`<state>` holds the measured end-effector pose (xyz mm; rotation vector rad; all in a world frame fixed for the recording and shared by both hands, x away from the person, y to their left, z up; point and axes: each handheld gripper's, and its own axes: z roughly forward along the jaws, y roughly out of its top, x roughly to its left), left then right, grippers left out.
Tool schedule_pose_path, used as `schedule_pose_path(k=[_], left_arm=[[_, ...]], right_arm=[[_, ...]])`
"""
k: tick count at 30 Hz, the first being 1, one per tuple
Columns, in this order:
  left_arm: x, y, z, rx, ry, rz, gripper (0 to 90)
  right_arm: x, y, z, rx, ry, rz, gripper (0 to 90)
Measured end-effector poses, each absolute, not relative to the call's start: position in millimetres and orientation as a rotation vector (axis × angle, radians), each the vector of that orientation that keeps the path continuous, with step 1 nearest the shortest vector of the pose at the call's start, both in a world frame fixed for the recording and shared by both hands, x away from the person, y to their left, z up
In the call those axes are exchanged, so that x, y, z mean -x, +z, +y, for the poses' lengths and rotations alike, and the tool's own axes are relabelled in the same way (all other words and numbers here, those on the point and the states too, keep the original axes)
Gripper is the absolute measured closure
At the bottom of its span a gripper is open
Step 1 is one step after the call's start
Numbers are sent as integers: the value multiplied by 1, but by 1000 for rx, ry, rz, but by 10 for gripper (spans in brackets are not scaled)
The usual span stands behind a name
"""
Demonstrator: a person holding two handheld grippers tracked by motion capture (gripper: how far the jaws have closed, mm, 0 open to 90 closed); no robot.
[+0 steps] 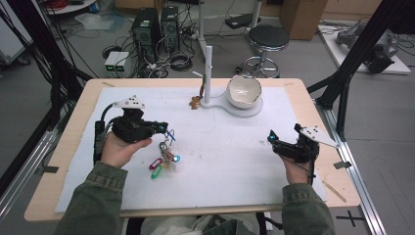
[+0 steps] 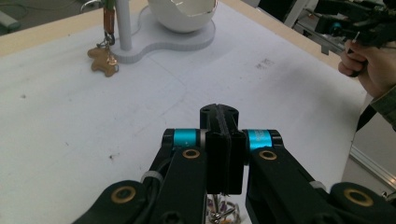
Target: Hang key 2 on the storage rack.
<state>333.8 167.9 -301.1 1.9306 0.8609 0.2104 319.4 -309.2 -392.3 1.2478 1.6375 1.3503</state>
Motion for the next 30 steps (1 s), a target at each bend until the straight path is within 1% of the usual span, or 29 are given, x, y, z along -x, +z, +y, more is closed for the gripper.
schedule_pose_path(k=[13, 18, 30], left_arm=[[-349, -268, 157, -1946, 251, 812, 897], [-355, -259, 155, -1935, 224, 790, 897], [-373, -239, 140, -1943, 245, 765, 897]], right_arm=[[-319, -392, -309, -1246, 1347, 1636, 8], [-319, -392, -309, -1247, 1348, 1638, 8], [-319, -392, -309, -1250, 1352, 1639, 8]])
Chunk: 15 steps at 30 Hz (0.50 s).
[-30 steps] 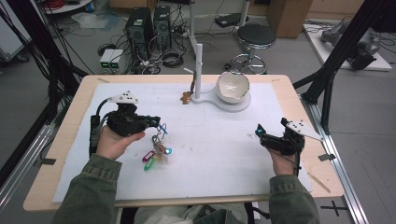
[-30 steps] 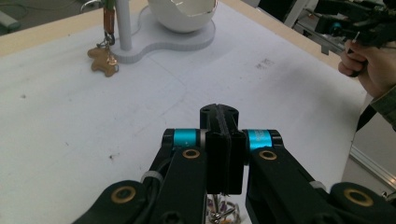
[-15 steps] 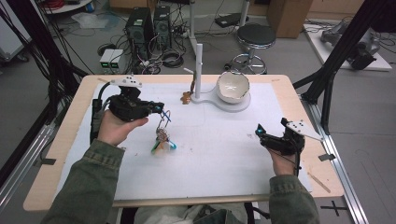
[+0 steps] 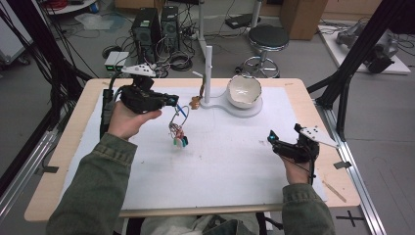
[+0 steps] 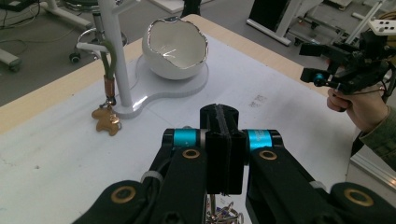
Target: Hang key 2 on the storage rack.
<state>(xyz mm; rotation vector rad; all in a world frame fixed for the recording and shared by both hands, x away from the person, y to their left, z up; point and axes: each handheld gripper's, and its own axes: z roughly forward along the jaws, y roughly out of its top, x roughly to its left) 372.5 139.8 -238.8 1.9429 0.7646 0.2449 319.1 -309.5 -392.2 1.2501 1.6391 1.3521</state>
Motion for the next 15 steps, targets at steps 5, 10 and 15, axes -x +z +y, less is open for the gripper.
schedule_pose_path(k=[5, 10, 15], left_arm=[[-380, -229, 131, -1947, 244, 751, 897], [-389, -225, 125, -1960, 229, 744, 897], [-397, -228, 121, -1969, 205, 755, 897]], right_arm=[[-319, -392, -310, -1251, 1352, 1638, 8], [-319, -392, -310, -1253, 1353, 1638, 8], [-319, -392, -310, -1250, 1353, 1637, 7]])
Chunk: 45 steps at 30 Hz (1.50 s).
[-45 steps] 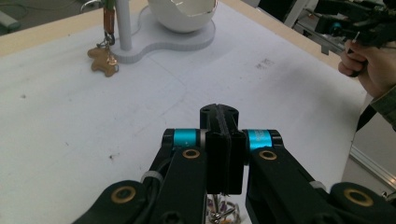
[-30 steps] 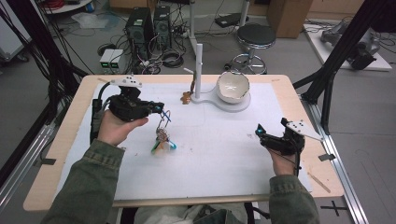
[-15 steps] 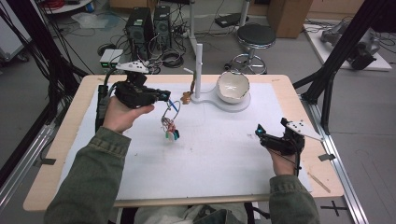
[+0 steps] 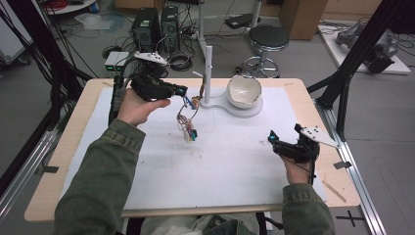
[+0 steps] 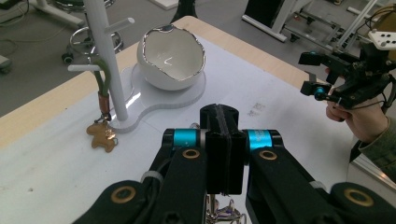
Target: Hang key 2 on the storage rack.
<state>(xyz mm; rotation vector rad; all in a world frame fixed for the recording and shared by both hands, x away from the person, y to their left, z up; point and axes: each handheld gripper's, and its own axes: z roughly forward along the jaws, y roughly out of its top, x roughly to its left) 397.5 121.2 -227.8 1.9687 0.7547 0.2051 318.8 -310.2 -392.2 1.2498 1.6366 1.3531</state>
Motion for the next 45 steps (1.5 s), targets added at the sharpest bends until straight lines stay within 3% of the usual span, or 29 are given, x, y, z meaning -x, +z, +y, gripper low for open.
schedule_pose_path(k=[45], left_arm=[[-466, -201, 70, -1960, 222, 753, 897]], right_arm=[[-318, -393, -316, -1275, 1384, 1605, 8]])
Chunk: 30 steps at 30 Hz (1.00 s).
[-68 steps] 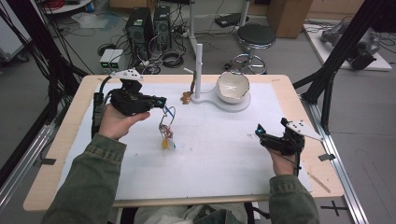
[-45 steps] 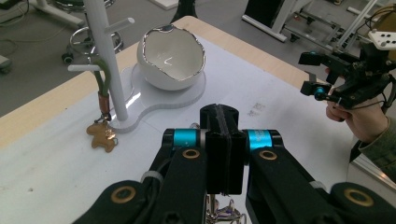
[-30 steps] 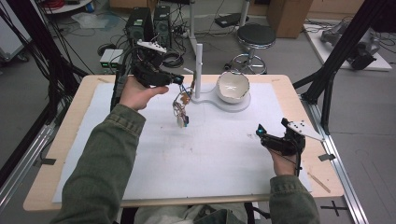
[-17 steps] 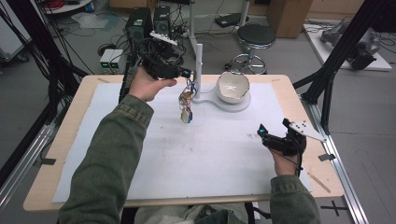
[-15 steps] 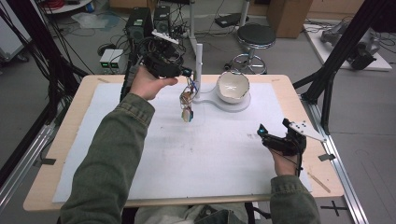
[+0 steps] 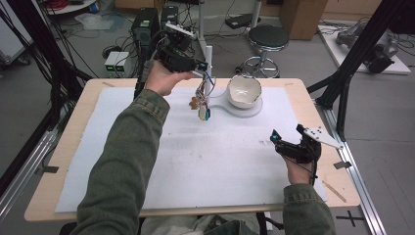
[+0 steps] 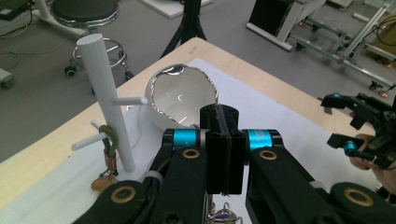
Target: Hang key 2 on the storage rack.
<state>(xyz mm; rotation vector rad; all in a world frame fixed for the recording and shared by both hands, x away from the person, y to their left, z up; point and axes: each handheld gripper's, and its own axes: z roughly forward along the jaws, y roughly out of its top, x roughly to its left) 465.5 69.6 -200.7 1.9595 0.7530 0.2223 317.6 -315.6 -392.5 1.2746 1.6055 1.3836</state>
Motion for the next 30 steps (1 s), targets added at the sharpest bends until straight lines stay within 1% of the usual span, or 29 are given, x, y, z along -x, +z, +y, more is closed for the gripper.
schedule_pose_path(k=[16, 21, 30], left_arm=[[-489, -195, 64, -1899, 209, 770, 897], [-494, -192, 59, -1893, 238, 785, 898], [-505, -191, 53, -1856, 254, 789, 898]], right_arm=[[-318, -393, -316, -1278, 1387, 1607, 8], [-318, -393, -316, -1279, 1388, 1606, 8], [-318, -393, -317, -1286, 1395, 1596, 8]])
